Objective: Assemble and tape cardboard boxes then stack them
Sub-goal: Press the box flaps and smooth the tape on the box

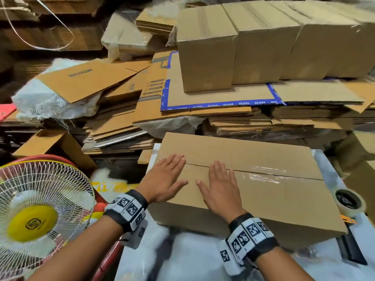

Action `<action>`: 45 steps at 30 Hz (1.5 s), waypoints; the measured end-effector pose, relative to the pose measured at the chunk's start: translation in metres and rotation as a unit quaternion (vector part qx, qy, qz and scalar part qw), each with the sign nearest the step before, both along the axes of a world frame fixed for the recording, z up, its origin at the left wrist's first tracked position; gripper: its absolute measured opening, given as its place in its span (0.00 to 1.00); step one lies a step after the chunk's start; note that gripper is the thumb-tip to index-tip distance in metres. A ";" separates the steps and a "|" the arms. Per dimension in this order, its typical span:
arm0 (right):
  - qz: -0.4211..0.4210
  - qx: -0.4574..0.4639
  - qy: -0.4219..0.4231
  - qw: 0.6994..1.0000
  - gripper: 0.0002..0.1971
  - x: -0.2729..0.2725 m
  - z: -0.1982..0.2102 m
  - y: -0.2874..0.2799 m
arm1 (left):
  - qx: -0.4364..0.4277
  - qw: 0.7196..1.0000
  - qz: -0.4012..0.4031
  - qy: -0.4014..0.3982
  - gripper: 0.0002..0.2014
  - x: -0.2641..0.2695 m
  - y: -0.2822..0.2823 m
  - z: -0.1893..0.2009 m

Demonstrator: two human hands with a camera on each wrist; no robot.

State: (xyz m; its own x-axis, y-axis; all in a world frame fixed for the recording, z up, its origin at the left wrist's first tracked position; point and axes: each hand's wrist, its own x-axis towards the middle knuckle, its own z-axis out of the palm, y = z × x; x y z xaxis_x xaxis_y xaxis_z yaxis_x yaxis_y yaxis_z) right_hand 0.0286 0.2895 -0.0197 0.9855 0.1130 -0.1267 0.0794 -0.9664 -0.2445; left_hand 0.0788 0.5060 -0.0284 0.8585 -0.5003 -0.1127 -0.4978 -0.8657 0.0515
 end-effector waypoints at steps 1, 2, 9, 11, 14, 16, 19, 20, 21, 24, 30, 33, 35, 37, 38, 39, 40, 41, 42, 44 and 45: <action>-0.002 -0.003 -0.003 1.000 0.39 0.001 -0.002 -0.001 | -0.011 0.999 0.050 -0.007 0.51 0.002 0.001 -0.002; -0.003 -0.005 -0.004 1.000 0.39 0.002 -0.003 -0.003 | -0.032 0.993 0.110 0.001 0.50 0.004 0.000 -0.002; -0.002 -0.011 -0.002 1.000 0.44 0.003 -0.005 -0.001 | -0.296 0.910 0.283 0.061 0.34 0.029 0.008 -0.002; 0.000 -0.016 -0.002 1.000 0.48 0.004 -0.005 -0.001 | -0.382 0.875 0.278 0.106 0.22 0.032 0.017 0.000; 0.004 -0.029 -0.002 1.000 0.53 0.005 -0.008 -0.001 | -0.494 0.797 0.273 0.215 0.18 0.026 0.022 0.000; 0.006 -0.035 0.001 0.999 0.55 0.004 -0.011 0.000 | -0.531 0.752 0.277 0.277 0.16 0.024 0.023 -0.001; 0.004 -0.031 -0.001 0.999 0.52 0.004 -0.011 0.000 | -0.532 0.730 0.275 0.328 0.16 0.022 0.024 0.003; 0.005 -0.030 0.000 1.000 0.51 0.003 -0.010 0.000 | -0.530 0.724 0.278 0.342 0.17 0.021 0.024 0.007; 0.006 -0.030 0.002 1.000 0.50 0.002 -0.009 0.001 | -0.531 0.716 0.285 0.351 0.17 0.021 0.024 0.010; 0.007 -0.026 0.000 1.000 0.50 -0.002 -0.008 0.002 | -0.542 0.680 0.333 0.365 0.25 0.025 0.023 0.022; 0.006 -0.006 -0.004 1.000 0.51 -0.003 -0.005 0.000 | -0.559 0.640 0.369 0.378 0.36 0.048 0.026 0.019; 0.007 -0.014 -0.004 1.000 0.47 0.001 -0.006 -0.001 | -0.559 0.625 0.363 0.405 0.35 0.049 0.026 0.018; 0.008 -0.020 -0.001 1.000 0.45 0.001 -0.008 -0.001 | -0.553 0.625 0.365 0.413 0.30 0.045 0.024 0.017; 0.006 -0.020 0.002 1.000 0.44 0.000 -0.010 -0.002 | -0.543 0.650 0.374 0.377 0.23 0.040 0.017 0.020; 0.005 -0.019 0.001 1.000 0.45 0.000 -0.010 -0.002 | -0.531 0.670 0.374 0.358 0.21 0.041 0.016 0.021; 0.006 -0.018 -0.001 1.000 0.45 0.001 -0.010 -0.003 | -0.521 0.692 0.367 0.340 0.21 0.041 0.015 0.024; 0.008 -0.017 -0.001 1.000 0.45 0.001 -0.010 -0.003 | -0.496 0.724 0.355 0.322 0.23 0.044 0.015 0.025; 0.009 -0.016 -0.002 1.000 0.45 0.001 -0.010 -0.003 | -0.448 0.769 0.349 0.294 0.27 0.047 0.015 0.022; 0.008 -0.015 -0.004 1.000 0.44 0.001 -0.010 -0.003 | -0.382 0.821 0.344 0.247 0.32 0.047 0.011 0.021; 0.007 -0.011 -0.006 1.000 0.40 -0.001 -0.009 -0.003 | -0.231 0.912 0.309 0.137 0.39 0.037 0.003 0.012; 0.007 -0.008 -0.007 1.000 0.39 -0.002 -0.008 -0.002 | -0.149 0.948 0.271 0.075 0.41 0.025 -0.003 0.008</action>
State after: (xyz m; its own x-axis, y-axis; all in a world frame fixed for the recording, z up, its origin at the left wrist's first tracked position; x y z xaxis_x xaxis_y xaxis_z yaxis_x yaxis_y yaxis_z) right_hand 0.0271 0.2874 -0.0273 0.9855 0.1250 -0.1144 0.0964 -0.9689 -0.2280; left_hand 0.1038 0.5031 -0.0201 0.9839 -0.0192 -0.1775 0.0487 -0.9278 0.3700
